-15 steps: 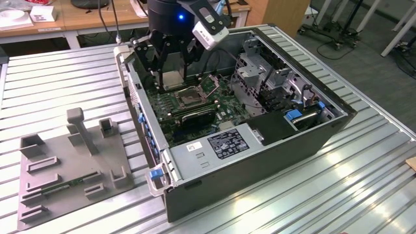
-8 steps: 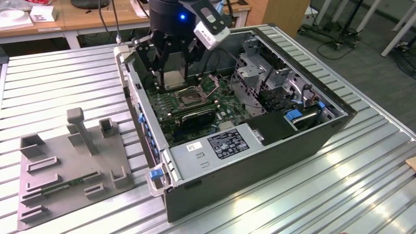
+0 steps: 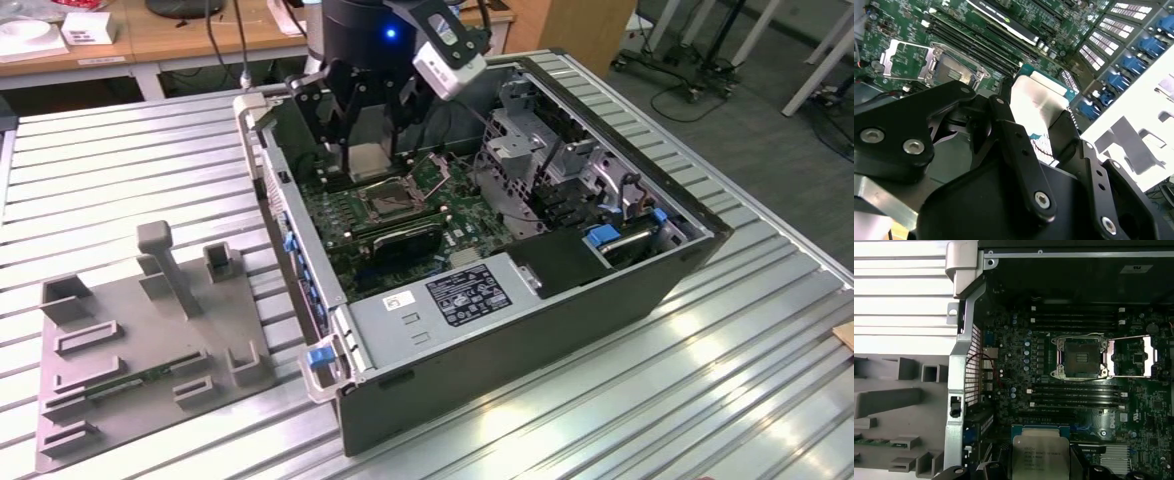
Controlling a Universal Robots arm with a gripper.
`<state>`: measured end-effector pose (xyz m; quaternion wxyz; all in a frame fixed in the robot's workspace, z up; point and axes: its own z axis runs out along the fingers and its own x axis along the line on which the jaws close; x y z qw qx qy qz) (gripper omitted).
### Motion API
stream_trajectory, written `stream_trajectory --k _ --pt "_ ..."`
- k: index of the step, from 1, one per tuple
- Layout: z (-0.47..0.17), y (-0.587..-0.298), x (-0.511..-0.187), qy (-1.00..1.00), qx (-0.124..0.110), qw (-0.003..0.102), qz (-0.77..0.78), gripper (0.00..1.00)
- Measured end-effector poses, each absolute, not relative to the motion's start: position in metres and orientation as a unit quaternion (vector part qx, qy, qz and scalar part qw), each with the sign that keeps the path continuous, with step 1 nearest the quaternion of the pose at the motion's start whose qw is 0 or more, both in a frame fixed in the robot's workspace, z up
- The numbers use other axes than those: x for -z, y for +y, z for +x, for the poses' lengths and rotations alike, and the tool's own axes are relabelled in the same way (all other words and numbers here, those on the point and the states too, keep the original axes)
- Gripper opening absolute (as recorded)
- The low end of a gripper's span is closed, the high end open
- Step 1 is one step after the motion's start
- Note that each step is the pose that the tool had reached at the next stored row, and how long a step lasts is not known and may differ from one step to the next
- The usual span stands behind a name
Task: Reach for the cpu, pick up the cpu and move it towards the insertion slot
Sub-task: 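Pick up the cpu and move it towards the insertion slot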
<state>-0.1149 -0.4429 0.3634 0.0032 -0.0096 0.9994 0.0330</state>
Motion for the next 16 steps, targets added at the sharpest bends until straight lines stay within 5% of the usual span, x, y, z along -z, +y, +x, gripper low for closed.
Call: stream_trajectory --k 16 --pt "-0.075 -0.443 -0.363 0.999 -0.033 0.003 -0.01 0.54"
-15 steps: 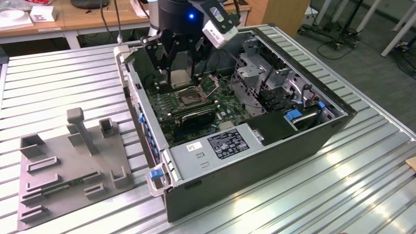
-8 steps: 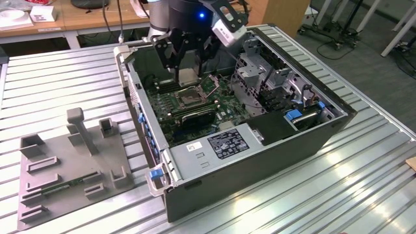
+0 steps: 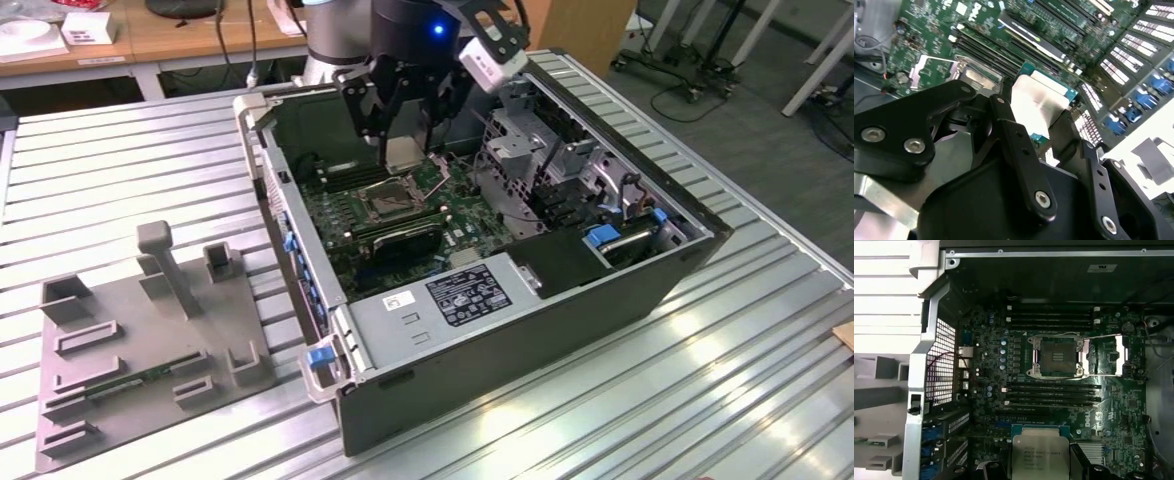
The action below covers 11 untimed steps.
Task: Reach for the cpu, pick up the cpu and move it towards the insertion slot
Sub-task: 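Pick up the cpu and move it towards the insertion slot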
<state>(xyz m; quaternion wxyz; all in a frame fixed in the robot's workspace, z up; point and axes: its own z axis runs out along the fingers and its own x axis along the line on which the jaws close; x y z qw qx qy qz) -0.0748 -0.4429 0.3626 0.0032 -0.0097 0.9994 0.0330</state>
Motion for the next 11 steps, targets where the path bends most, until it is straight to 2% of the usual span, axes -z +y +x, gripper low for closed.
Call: stream_trajectory --k 11 --pt "-0.0641 -0.4428 -0.3622 0.999 -0.033 0.003 -0.01 0.54"
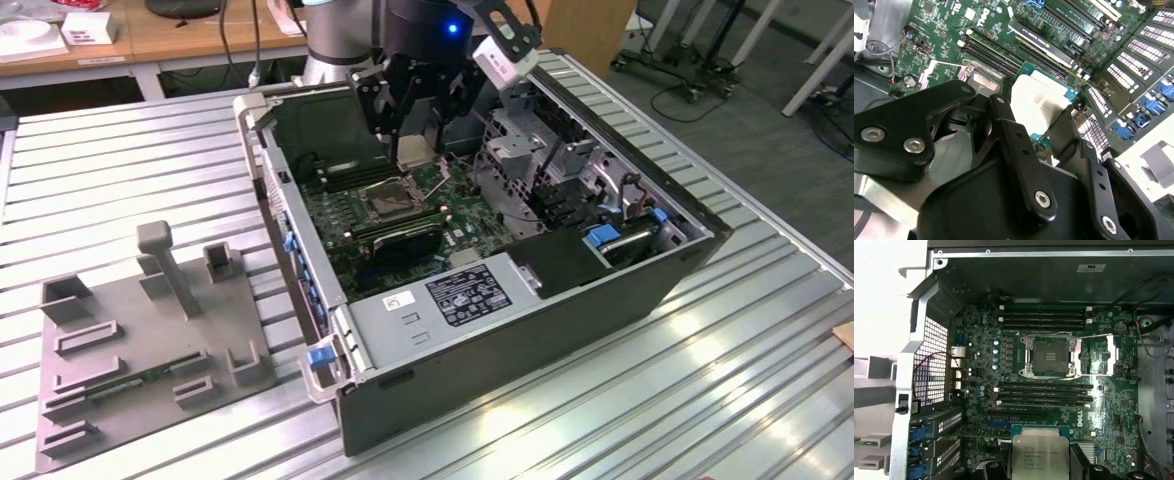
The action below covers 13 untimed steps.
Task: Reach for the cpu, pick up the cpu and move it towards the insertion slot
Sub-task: 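Pick up the cpu and move it towards the insertion slot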
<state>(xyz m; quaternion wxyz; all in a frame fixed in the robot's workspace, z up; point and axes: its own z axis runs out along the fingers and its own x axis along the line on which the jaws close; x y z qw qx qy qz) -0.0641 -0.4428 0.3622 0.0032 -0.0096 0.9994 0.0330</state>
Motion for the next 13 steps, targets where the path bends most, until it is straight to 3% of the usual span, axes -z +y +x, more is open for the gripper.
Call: stream_trajectory --k 13 --pt "-0.0642 -0.4429 -0.3588 0.999 -0.033 0.003 -0.01 0.54"
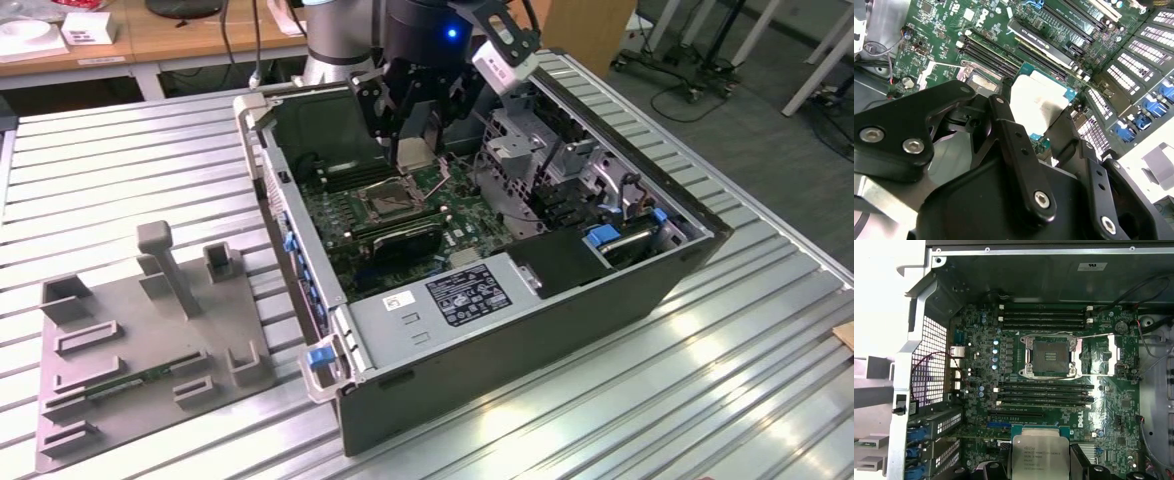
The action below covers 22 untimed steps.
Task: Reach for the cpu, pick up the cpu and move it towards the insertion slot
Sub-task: 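Pick up the cpu and move it towards the insertion slot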
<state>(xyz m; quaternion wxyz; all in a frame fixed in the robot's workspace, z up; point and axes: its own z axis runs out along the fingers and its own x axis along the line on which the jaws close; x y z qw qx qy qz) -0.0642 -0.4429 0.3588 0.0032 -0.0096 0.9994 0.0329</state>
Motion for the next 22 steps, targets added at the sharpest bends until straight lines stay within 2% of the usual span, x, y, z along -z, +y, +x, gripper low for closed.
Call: stream_trajectory --k 22 --pt "-0.064 -0.432 -0.355 0.999 -0.053 0.003 -0.01 0.54"
